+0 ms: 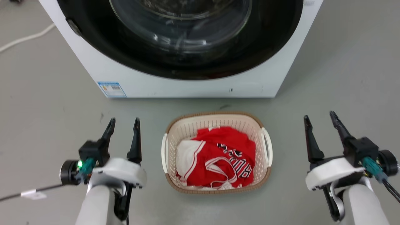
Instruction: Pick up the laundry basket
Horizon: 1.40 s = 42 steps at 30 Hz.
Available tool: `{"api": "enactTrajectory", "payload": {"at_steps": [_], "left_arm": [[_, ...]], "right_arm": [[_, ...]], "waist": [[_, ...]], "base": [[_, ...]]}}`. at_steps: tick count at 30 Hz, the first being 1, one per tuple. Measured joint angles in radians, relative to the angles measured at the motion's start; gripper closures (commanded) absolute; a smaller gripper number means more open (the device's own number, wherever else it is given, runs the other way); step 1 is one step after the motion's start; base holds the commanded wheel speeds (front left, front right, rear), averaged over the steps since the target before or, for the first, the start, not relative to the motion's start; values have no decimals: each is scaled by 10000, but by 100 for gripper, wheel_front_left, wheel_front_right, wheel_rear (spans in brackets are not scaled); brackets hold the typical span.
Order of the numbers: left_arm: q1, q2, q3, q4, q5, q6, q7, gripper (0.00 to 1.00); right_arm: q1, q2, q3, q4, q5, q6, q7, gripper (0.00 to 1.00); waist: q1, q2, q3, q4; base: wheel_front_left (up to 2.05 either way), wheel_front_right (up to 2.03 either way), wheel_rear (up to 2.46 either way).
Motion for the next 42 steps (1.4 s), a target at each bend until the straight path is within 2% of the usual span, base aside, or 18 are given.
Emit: {"api": "enactTrajectory", "payload": {"at_steps": [5, 14, 22, 30, 42], "left_arm": [[-1340, 44, -150, 1590, 15, -127, 2, 0], [-3486, 155, -669, 4447, -184, -201, 2, 0], [-5116, 268, -1310, 6564, -424, -211, 2, 0], [-6298, 372, -1883, 7910, -809, -211, 6, 0], [-7210, 330, -2683, 8612, -1329, -211, 84, 0]], "right_arm": [[-1351, -4, 307, 1889, -71, 0, 2, 0], [-3358, -65, 851, 4567, -334, 0, 2, 0], [-4904, -295, 1469, 6176, -105, 0, 2, 0], [-6287, -322, 2063, 7827, 190, 0, 2, 0], [-7409, -359, 2199, 9497, 458, 0, 0, 0]], "waist": [[0, 0, 1022, -74], [1, 0, 2690, -234], [1, 0, 4003, -258], [1, -1, 5076, -216], [0, 0, 6155, -61]], "base": [[0, 0, 0], [0, 0, 0], [0, 0, 0], [0, 0, 0], [0, 0, 0]]}}
